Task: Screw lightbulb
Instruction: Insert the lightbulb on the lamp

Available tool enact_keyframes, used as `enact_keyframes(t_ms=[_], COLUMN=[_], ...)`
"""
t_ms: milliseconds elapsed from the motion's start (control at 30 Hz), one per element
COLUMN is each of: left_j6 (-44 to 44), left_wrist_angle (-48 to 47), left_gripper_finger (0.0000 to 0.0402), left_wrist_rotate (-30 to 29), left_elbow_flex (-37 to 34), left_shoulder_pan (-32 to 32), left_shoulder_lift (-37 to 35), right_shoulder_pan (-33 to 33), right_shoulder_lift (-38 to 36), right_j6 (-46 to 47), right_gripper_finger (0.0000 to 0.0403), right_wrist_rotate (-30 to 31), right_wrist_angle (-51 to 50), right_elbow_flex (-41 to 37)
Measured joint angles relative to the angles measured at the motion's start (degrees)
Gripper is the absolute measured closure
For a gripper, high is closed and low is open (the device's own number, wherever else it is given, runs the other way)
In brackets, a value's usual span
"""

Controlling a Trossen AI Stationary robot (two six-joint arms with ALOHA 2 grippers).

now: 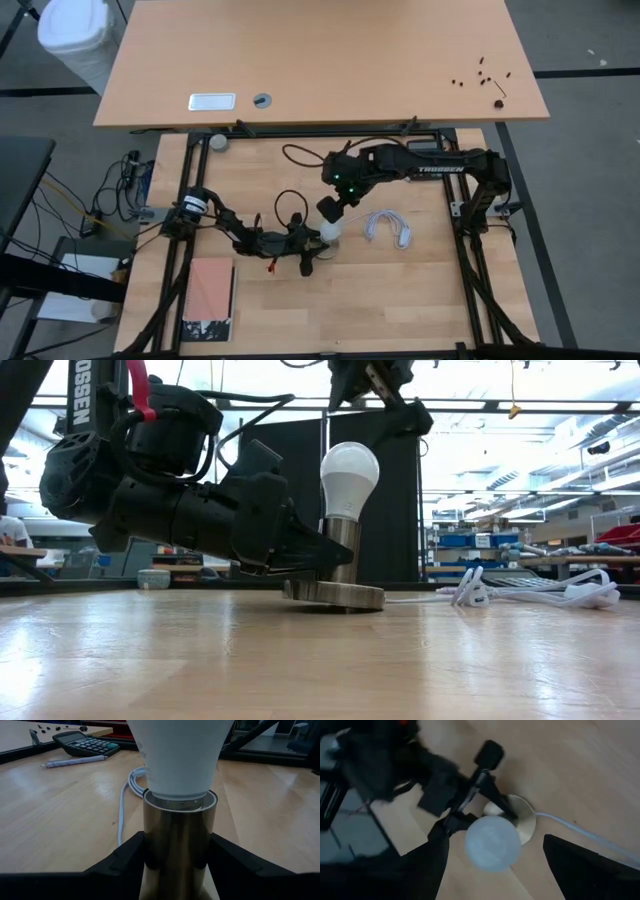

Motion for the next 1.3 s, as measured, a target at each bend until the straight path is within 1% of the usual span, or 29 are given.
enact_keyframes(t_ms=[100,233,333,367,433,500,567,667,767,867,1067,1133,1200,1300], left_j6=[-0.07,-0.02,-0.02,-0.02,0.03,0.17,0.17,0.17,0.19,0.21,2.49,2.85,2.98,2.95], left_wrist_angle=[0.02,0.04,0.08,0.08,0.10,0.10,0.10,0.10,0.10,0.22,0.31,0.38,0.41,0.45], left_gripper_finger=[0.0208,0.0208,0.0208,0.0208,0.0208,0.0208,0.0208,0.0208,0.0208,0.0208,0.0208,0.0208,0.0208,0.0208], left_wrist_rotate=[0.00,-0.02,-0.04,-0.07,-0.19,-0.22,-0.23,-0.24,-0.26,-0.26,-0.26,-0.26,-0.26,-0.26], left_elbow_flex=[0.00,0.00,0.00,0.00,0.00,0.00,-0.02,-0.02,-0.04,-0.04,-0.04,-0.04,-0.04,-0.04], left_shoulder_pan=[0.00,0.03,0.04,0.04,0.04,0.04,0.04,0.04,0.04,0.04,0.04,0.05,0.04,0.04], left_shoulder_lift=[0.00,0.00,0.00,0.00,0.00,0.00,0.00,0.00,0.00,0.00,0.00,0.00,0.00,0.00], right_shoulder_pan=[0.02,0.10,0.48,0.61,1.19,2.24,3.70,6.34,8.99,11.10,12.91,12.47,11.73,10.85], right_shoulder_lift=[-0.58,-0.60,-0.60,-0.52,-0.47,-0.58,-0.48,-0.55,-0.47,-0.49,-0.39,-0.09,0.42,2.30], right_j6=[-5.43,-15.84,-22.43,-24.53,-28.81,-32.92,-36.19,-41.66,-50.43,-56.90,-66.75,-68.97,-69.33,-67.75], right_gripper_finger=[0.0070,0.0070,0.0070,0.0071,0.0073,0.0076,0.0078,0.0078,0.0078,0.0078,0.0072,0.0065,0.0055,0.0035], right_wrist_rotate=[-0.73,-3.75,-3.22,-2.10,2.26,6.58,8.14,10.55,13.02,16.09,22.48,23.32,23.05,19.21], right_wrist_angle=[1.19,4.91,4.60,2.52,-2.87,-5.59,-7.33,-7.35,-8.27,-7.89,-6.72,-6.63,-6.79,-7.94], right_elbow_flex=[0.00,0.00,0.03,0.56,2.44,3.89,5.27,7.26,8.08,8.59,8.57,8.57,8.55,8.57])
